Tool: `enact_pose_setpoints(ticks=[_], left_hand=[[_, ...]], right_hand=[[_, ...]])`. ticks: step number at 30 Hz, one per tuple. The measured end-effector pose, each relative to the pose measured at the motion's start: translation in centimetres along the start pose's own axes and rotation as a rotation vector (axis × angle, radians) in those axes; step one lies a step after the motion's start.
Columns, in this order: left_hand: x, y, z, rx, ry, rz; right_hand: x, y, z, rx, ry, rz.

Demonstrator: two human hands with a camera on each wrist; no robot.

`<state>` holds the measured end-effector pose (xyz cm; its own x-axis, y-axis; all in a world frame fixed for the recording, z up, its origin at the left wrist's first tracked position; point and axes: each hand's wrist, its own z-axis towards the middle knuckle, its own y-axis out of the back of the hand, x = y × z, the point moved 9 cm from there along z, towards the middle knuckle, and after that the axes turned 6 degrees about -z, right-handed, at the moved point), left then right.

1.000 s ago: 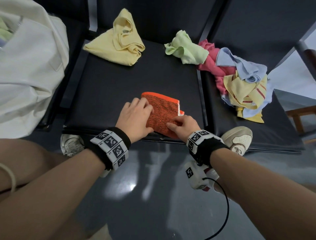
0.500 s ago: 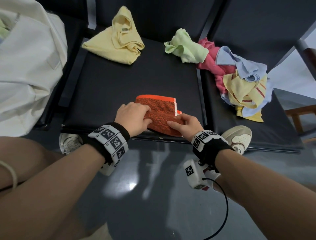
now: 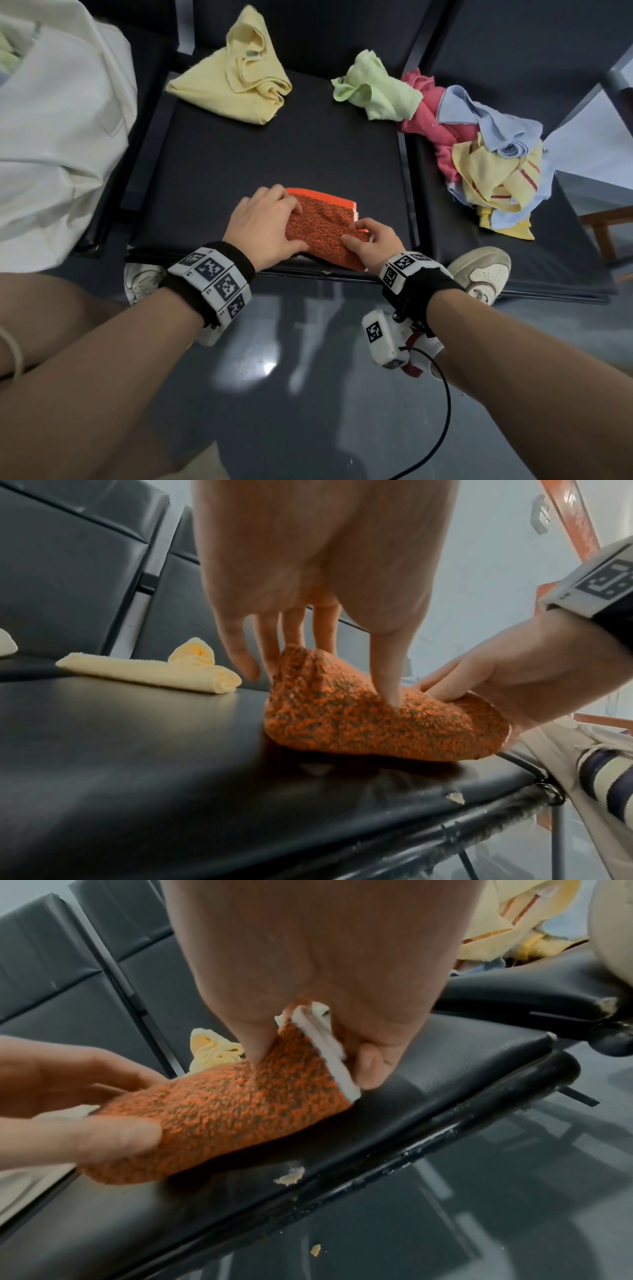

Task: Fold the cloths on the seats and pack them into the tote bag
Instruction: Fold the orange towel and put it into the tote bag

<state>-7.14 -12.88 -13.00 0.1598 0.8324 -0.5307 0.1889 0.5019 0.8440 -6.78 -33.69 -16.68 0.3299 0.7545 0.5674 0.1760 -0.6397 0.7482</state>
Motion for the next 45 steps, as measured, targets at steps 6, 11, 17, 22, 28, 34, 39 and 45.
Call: enact_pose_setpoints(ticks=[6, 11, 17, 22, 28, 34, 39, 45], left_hand=[[0.3, -1.2, -0.5, 0.091, 0.031, -0.061], [0.7, -1.0, 0.1, 0.085, 0.08, -0.053], [1.8, -0.8, 0.3, 0.114, 0.152, -0.156], [2.6, -0.9, 0.6, 0.069, 0.199, -0.293], [2.3, -0.4, 0.8, -0.005, 0.101, -0.322], [-2.2, -0.7, -0.2, -0.07, -0.3, -0.016], [-2.3, -2.5, 0.1, -0.031, -0.251, 0.092], [-2.2, -2.9, 1.2, -0.054, -0.207, 0.146]], right_hand=[[-0.2, 0.3, 0.0, -0.02, -0.017, -0.086], [-0.5, 0.7, -0.3, -0.031, 0.027, 0.039], [-0.6, 0.8, -1.3, 0.134, -0.02, 0.213], [-0.8, 0.9, -0.5, 0.052, -0.039, 0.121], [-2.1, 0.4, 0.6, 0.039, -0.185, 0.007], [-1.8, 1.0, 0.8, 0.002, -0.306, 0.021], [-0.4, 2.8, 0.9, -0.06, -0.233, -0.197], [6.5, 2.9, -1.8, -0.35, 0.37, -0.475]])
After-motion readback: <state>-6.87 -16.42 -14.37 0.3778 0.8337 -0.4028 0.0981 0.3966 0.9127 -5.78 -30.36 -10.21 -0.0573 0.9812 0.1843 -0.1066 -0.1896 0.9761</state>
